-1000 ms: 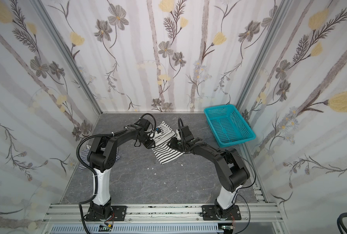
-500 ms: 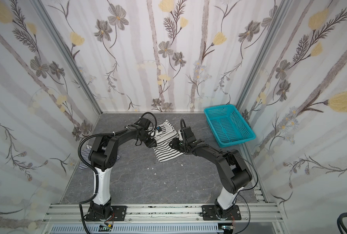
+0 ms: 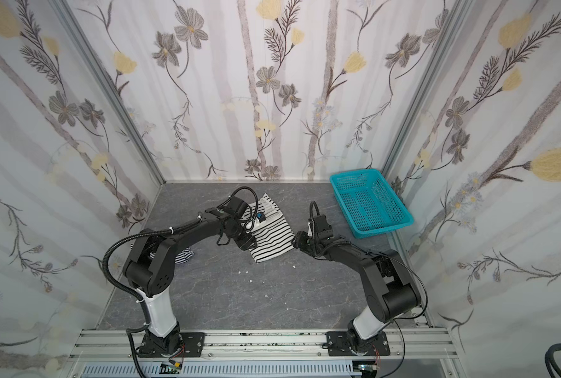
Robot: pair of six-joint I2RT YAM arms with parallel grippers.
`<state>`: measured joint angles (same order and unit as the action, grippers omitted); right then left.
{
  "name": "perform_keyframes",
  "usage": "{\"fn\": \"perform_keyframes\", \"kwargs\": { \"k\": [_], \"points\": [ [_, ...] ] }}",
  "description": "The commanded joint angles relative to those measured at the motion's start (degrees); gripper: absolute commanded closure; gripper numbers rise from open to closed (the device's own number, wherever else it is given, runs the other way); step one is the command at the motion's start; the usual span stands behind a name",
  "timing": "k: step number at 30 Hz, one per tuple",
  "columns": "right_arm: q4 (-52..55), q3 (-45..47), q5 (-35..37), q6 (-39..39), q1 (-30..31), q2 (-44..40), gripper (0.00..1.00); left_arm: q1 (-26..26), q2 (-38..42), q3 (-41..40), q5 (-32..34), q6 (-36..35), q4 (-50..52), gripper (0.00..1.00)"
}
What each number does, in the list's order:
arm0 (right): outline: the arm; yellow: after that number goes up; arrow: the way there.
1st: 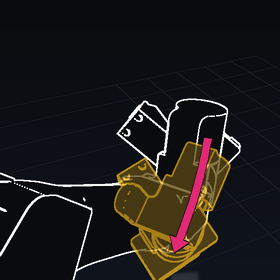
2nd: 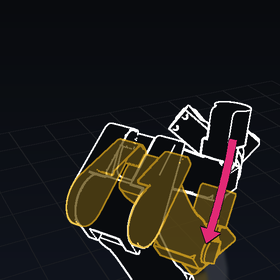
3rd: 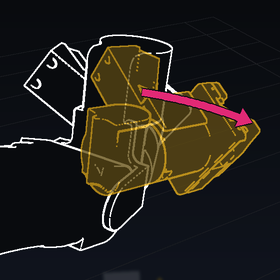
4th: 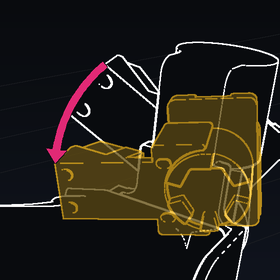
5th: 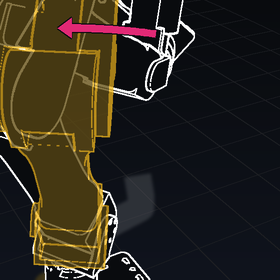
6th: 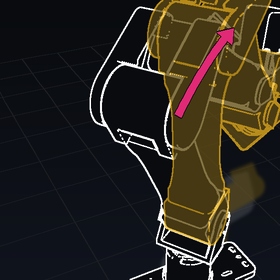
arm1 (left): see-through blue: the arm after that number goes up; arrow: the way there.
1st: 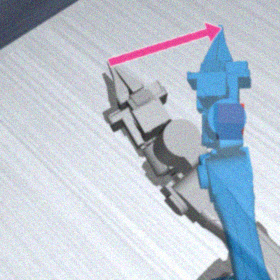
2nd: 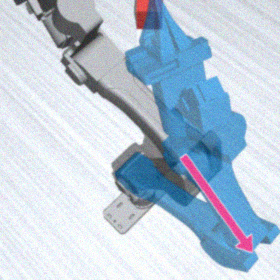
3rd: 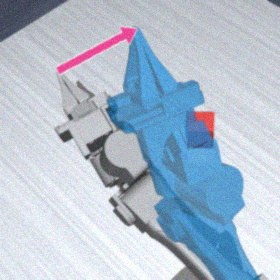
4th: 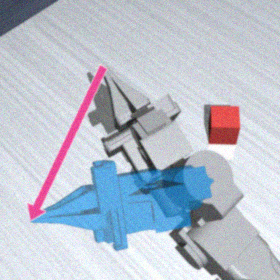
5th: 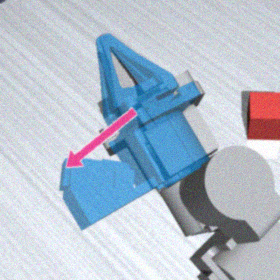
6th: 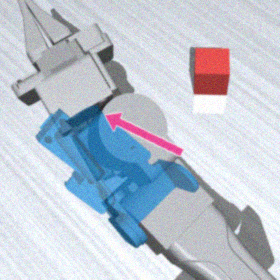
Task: Fold and stack tank tops
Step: Move the tank top to the center of the table, then fold the tank top at the center of the table.
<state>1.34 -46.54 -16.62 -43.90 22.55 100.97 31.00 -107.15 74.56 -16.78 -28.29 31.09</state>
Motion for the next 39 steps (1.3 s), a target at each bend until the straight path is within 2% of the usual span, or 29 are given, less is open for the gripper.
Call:
{"fn": "perform_keyframes", "kwargs": {
  "k": [1,14,23,31,35,39],
  "points": [
    [-4.89,0.66,-0.47,-0.48,-0.79,1.18,0.42,2.02,1.84,-3.81,4.51,1.08,-4.06,0.41],
    [-10.65,0.32,-3.48,-1.63,-1.35,7.98,0.47,7.13,6.1,-12.43,7.46,3.37,-8.98,0.38],
    [-11.52,0.16,-3.92,-1.82,-1.66,9.69,0.64,7.95,5.9,-11.66,8.6,4.47,-9.22,0.36],
    [-10.8,-1.0,-4.83,-1.37,-1.74,8.54,1.0,8.72,5.22,-11.08,8.72,4.74,-9.54,0.36],
    [-10.5,-1.65,-5.18,-1.36,-1.64,7.56,1.0,9.31,4.02,-11.1,10.53,4.15,-9.74,0.36],
    [-9.67,-2.06,-5.09,-1.36,-1.7,6.44,1.0,9.88,4.34,-11.63,9.44,4.12,-9.76,0.38]
  ]
}}
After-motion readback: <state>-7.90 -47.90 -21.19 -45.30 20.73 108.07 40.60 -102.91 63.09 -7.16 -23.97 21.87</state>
